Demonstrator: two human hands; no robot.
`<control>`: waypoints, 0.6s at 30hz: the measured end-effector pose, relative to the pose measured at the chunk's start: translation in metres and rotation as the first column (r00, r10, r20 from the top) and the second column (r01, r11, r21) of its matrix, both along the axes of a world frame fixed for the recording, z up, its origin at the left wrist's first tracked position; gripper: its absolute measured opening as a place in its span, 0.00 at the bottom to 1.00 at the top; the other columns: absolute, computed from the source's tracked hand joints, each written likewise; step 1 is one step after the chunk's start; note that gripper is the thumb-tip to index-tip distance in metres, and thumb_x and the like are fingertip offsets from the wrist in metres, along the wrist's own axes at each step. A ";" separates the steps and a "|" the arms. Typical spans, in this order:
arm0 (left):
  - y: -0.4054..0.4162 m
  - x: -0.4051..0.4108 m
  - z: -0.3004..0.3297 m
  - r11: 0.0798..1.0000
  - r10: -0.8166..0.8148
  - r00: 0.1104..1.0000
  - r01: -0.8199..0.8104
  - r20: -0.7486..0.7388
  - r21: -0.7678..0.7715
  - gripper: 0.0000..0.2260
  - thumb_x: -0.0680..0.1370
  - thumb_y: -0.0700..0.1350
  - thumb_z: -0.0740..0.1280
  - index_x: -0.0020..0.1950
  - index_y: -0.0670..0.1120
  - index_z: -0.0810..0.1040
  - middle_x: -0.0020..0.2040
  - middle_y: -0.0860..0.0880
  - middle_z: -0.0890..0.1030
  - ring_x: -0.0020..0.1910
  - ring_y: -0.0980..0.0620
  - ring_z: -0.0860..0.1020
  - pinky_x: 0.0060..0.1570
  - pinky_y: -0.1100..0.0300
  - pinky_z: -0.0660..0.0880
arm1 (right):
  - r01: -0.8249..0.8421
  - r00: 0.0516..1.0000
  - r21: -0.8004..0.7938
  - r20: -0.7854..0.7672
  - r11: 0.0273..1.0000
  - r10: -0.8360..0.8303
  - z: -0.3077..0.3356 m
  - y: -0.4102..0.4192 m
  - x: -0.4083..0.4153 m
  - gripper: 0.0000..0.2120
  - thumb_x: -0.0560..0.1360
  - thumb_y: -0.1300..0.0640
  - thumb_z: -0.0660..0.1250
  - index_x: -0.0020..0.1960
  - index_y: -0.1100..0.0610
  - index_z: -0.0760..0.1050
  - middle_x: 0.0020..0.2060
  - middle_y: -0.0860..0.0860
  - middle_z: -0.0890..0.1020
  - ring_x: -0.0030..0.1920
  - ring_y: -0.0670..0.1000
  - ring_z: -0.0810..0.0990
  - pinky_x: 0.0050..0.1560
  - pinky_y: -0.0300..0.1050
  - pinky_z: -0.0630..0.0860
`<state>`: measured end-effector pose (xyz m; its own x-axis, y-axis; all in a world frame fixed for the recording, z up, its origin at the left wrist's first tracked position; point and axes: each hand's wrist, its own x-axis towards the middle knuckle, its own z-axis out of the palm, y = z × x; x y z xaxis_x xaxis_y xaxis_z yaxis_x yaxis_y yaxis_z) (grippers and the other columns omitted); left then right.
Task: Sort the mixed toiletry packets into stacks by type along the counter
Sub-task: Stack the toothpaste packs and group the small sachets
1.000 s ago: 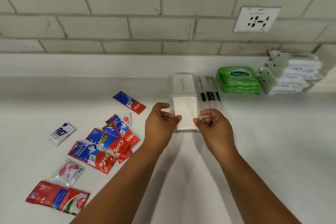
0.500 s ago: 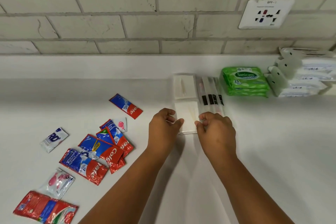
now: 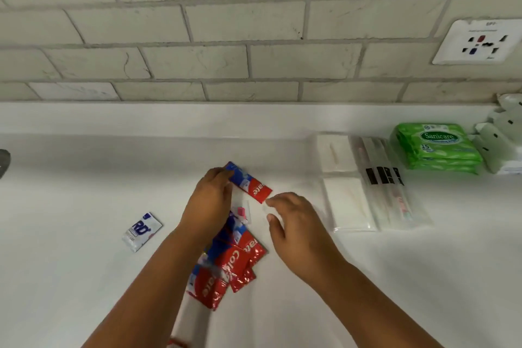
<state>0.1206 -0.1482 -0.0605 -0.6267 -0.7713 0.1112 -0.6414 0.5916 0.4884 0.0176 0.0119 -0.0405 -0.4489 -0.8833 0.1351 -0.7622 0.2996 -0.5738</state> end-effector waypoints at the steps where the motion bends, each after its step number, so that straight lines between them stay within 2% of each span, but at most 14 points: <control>1: -0.009 0.005 -0.004 0.998 -0.058 0.998 0.058 0.038 -0.007 0.17 0.83 0.42 0.56 0.72 0.45 0.69 0.72 0.47 0.69 0.69 0.48 0.69 0.68 0.57 0.66 | -0.002 1.000 0.018 0.013 1.000 0.002 -0.001 -0.011 0.007 0.19 0.81 0.52 0.57 0.70 0.53 0.67 0.66 0.49 0.72 0.66 0.46 0.69 0.66 0.35 0.65; 4: -0.029 0.014 -0.012 0.972 -0.223 0.964 0.230 0.143 -0.037 0.20 0.83 0.42 0.55 0.76 0.45 0.63 0.77 0.48 0.60 0.76 0.48 0.60 0.74 0.56 0.58 | 0.013 1.000 0.062 0.025 0.998 -0.014 -0.009 -0.040 0.016 0.20 0.81 0.52 0.56 0.72 0.54 0.65 0.67 0.51 0.71 0.66 0.47 0.69 0.66 0.38 0.67; 6: -0.039 0.016 -0.015 0.954 -0.282 0.941 0.296 0.189 -0.051 0.21 0.83 0.42 0.55 0.77 0.45 0.60 0.78 0.49 0.58 0.77 0.49 0.56 0.75 0.58 0.52 | 0.003 1.000 0.104 -0.021 0.995 -0.001 -0.018 -0.055 0.019 0.19 0.81 0.54 0.57 0.70 0.56 0.67 0.66 0.52 0.73 0.65 0.49 0.71 0.65 0.38 0.67; 8: -0.046 0.015 -0.018 0.943 -0.308 0.933 0.326 0.186 -0.072 0.21 0.83 0.43 0.54 0.77 0.45 0.60 0.78 0.48 0.58 0.77 0.50 0.56 0.73 0.63 0.47 | 0.041 0.991 0.117 -0.132 0.992 -0.025 -0.027 -0.063 0.019 0.17 0.78 0.55 0.62 0.65 0.58 0.73 0.61 0.53 0.77 0.61 0.51 0.76 0.61 0.40 0.72; 10: -0.053 0.012 -0.019 0.934 -0.331 0.927 0.349 0.175 -0.082 0.24 0.81 0.50 0.49 0.76 0.44 0.62 0.77 0.47 0.60 0.77 0.50 0.58 0.71 0.65 0.44 | 0.123 0.965 0.059 -0.239 0.991 -0.106 -0.038 -0.071 0.016 0.14 0.74 0.54 0.68 0.57 0.59 0.79 0.51 0.53 0.82 0.51 0.51 0.82 0.53 0.42 0.78; 12: -0.057 0.005 -0.020 0.926 -0.357 0.918 0.373 0.174 -0.067 0.26 0.80 0.54 0.46 0.76 0.46 0.61 0.77 0.49 0.60 0.76 0.51 0.59 0.73 0.65 0.46 | 0.189 0.944 0.067 -0.286 0.980 -0.163 -0.040 -0.078 0.009 0.16 0.76 0.51 0.60 0.56 0.59 0.79 0.49 0.53 0.83 0.49 0.51 0.82 0.52 0.43 0.79; 14: -0.060 -0.007 -0.021 0.919 -0.378 0.908 0.391 0.179 -0.043 0.23 0.83 0.53 0.48 0.77 0.48 0.60 0.78 0.51 0.59 0.76 0.54 0.58 0.75 0.63 0.50 | 0.243 0.927 0.090 -0.313 0.966 -0.205 -0.040 -0.084 -0.001 0.23 0.77 0.47 0.51 0.56 0.59 0.79 0.49 0.54 0.83 0.49 0.51 0.82 0.52 0.44 0.78; 18: -0.065 -0.035 -0.020 0.900 -0.416 0.893 0.431 0.175 -0.062 0.21 0.84 0.52 0.49 0.77 0.49 0.60 0.78 0.52 0.59 0.76 0.56 0.58 0.75 0.60 0.53 | 0.331 0.908 0.097 -0.304 0.939 -0.288 -0.044 -0.096 -0.023 0.26 0.78 0.45 0.50 0.58 0.61 0.79 0.52 0.57 0.82 0.52 0.55 0.81 0.53 0.47 0.78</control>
<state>0.0859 -0.2132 -0.0810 -0.9067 -0.4191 0.0475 -0.3815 0.8630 0.3311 -0.0057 -0.0845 -0.0841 -0.6649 -0.7253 0.1788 -0.7407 0.6092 -0.2832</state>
